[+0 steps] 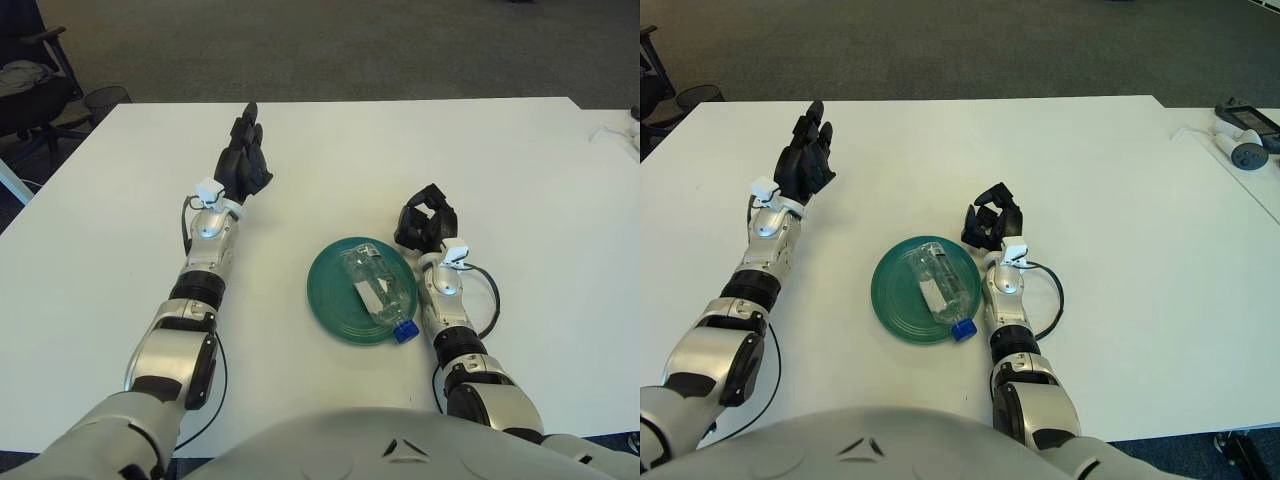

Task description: Put the bottle into the plate.

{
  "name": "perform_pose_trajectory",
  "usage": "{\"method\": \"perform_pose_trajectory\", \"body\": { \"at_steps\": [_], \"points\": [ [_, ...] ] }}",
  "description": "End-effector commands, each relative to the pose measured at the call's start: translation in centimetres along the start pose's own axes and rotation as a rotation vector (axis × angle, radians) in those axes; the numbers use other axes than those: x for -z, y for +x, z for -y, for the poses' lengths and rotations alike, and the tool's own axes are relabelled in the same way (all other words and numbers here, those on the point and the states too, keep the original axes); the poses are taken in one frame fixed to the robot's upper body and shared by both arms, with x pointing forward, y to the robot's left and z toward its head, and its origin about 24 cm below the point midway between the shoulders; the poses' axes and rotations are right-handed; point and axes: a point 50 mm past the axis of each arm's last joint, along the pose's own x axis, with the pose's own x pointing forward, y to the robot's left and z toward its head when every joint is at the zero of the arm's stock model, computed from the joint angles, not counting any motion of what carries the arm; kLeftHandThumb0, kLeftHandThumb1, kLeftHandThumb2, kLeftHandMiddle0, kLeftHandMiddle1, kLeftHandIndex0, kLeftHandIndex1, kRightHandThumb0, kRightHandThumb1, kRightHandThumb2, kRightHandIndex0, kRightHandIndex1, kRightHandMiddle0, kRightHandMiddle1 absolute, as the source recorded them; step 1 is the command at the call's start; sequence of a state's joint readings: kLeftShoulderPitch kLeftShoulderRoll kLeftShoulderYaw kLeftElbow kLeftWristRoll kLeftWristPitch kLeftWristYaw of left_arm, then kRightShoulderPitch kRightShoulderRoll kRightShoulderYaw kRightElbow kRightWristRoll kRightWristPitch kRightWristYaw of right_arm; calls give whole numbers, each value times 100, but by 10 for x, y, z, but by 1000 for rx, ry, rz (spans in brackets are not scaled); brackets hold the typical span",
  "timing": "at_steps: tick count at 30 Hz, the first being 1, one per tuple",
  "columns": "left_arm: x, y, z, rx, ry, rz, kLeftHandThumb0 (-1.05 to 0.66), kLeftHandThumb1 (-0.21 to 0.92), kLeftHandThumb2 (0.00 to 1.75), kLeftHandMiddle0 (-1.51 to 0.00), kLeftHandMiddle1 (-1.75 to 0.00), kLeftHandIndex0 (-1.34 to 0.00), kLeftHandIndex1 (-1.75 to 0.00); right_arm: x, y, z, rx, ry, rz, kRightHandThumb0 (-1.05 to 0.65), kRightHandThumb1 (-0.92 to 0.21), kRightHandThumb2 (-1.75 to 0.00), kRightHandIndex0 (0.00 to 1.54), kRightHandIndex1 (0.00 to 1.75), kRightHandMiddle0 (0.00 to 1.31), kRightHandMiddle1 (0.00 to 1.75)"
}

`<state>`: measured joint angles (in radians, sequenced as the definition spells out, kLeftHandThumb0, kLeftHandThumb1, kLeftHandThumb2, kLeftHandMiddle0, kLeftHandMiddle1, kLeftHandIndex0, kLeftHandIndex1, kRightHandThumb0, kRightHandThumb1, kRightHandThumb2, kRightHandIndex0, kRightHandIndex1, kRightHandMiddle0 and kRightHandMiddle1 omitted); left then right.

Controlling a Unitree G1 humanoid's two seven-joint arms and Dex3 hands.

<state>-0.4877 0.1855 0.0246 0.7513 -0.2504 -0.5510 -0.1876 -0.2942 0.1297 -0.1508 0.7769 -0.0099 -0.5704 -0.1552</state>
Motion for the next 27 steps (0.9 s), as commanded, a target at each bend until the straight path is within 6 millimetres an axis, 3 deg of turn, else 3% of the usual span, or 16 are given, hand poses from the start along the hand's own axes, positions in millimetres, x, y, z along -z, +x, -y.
{"method": "perform_pose_trajectory", "body": {
  "at_steps": [1, 8, 12, 15, 18, 19, 20, 22, 24, 27],
  "points": [
    [13, -10, 1, -62, 14, -57, -103, 92, 110, 0, 0, -6, -5, 50, -47, 17, 80, 23, -251, -46, -35, -127, 115, 175, 58, 175],
    [29, -23, 12, -146, 26, -133, -99, 92, 110, 0, 0, -6, -7, 50, -47, 17, 74, 31, -246, -46, -35, -128, 115, 175, 58, 175],
    [39, -31, 17, -208, 3, -192, -98, 92, 109, -2, -1, -1, -31, 49, -47, 17, 75, 31, -245, -46, -34, -128, 116, 175, 58, 175],
    [43, -34, 20, -232, -2, -219, -97, 92, 107, -12, -4, 0, -52, 49, -47, 17, 75, 30, -245, -46, -34, -128, 116, 175, 58, 175],
    [51, -43, 20, -246, -3, -274, -94, 92, 103, -30, -14, 0, -87, 49, -46, 18, 78, 22, -247, -46, -34, -128, 116, 175, 59, 175],
    [55, -47, 20, -244, 2, -294, -91, 92, 97, -29, -51, -2, -114, 50, -46, 18, 80, 19, -249, -46, -33, -129, 116, 175, 59, 175],
    [57, -50, 20, -242, 5, -307, -89, 92, 96, -27, -66, -2, -124, 50, -46, 18, 82, 16, -250, -46, -33, -130, 116, 175, 59, 175],
    [63, -57, 19, -242, 20, -331, -81, 92, 83, -27, -118, -4, -152, 50, -46, 18, 84, 11, -253, -46, -32, -130, 116, 175, 60, 175],
    [68, -61, 18, -243, 69, -348, -59, 88, 72, -35, -146, -14, -163, 50, -45, 19, 83, 9, -253, -46, -32, -131, 116, 175, 60, 175],
    [72, -65, 19, -247, 165, -360, -47, 69, 88, -54, -165, -32, -171, 50, -46, 19, 84, 5, -251, -47, -31, -132, 115, 175, 61, 175]
  ]
}}
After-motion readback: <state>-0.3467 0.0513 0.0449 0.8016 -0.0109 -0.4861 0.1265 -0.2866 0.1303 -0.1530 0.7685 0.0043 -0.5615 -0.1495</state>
